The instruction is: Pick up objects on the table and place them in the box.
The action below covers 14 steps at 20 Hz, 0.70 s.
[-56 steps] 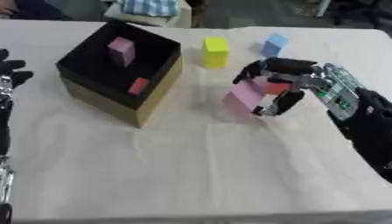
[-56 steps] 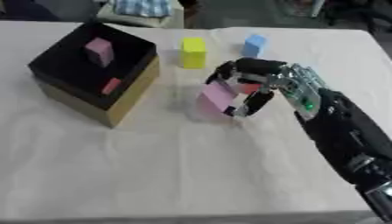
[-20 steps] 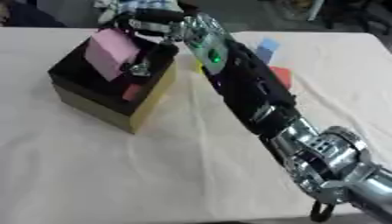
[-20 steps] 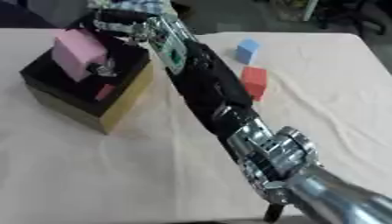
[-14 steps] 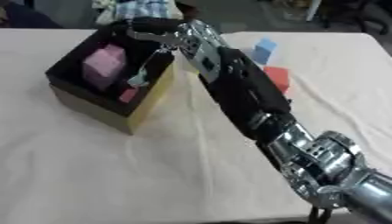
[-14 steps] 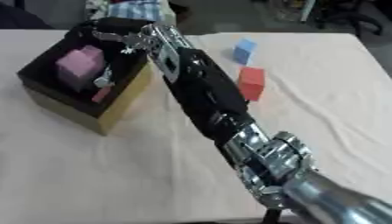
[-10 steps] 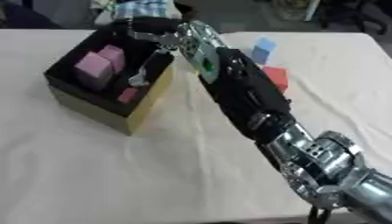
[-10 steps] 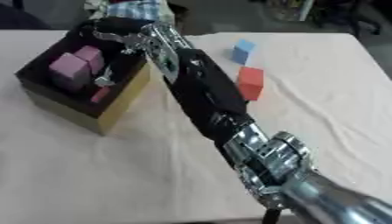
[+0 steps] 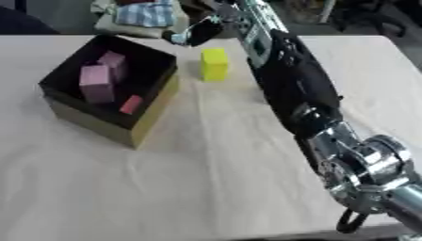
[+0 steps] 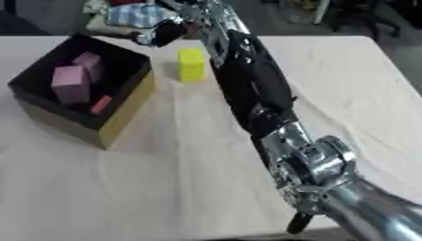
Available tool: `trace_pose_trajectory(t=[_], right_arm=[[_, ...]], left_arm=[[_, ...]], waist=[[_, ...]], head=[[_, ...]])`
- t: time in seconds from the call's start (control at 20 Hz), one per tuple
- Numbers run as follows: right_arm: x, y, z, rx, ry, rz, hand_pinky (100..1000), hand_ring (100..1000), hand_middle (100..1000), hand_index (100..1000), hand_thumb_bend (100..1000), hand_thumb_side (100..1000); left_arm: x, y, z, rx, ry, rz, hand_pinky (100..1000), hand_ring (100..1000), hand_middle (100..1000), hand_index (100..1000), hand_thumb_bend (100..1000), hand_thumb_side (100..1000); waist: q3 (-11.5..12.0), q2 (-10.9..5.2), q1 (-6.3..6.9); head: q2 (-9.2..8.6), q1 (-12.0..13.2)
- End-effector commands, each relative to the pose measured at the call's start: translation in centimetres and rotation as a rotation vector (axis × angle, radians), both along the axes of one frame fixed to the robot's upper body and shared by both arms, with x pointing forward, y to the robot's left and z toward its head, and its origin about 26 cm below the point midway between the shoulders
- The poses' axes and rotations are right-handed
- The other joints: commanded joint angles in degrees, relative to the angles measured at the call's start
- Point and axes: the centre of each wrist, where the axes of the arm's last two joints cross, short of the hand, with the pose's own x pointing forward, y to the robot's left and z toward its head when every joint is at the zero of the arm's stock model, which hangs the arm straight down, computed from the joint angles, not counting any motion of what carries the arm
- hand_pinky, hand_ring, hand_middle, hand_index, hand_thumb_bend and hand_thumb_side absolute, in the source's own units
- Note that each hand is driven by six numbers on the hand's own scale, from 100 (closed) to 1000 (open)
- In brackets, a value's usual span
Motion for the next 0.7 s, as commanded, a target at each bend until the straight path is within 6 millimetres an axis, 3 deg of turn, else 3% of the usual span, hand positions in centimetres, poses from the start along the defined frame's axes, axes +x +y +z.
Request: trace_pose_trajectory(t=[0.05,0.4,0.7], right_arm=[[0.4,-3.6,1.5,0.010,-0.057,-0.079,797,830,921,1000,381,458],[0.3,-9.3,-0.7,-0.173,0.035,-0.107,804,849,930,1000,388,540],[-0.7,-12.5,-2.2,-0.296,0.096,-0.035,806,856,928,1000,385,591]], left_arm=[[-0.1,0.7,0.7,0.017,-0.022,0.027,847,697,685,877,100,690],[-0.3,1.4,0.7,0.022,-0.025,0.064,848,697,684,877,100,691],[-0.4,1.7,0.7,0.026,-0.025,0.082,848,697,684,877,100,692]], waist=[[-0.6,-0.14,0.53],[-3.4,0.23,0.28],[-5.3,0.22,0.00]], head=[[-0.90,0.5],[-1.42,2.0],[-1.39,2.5]])
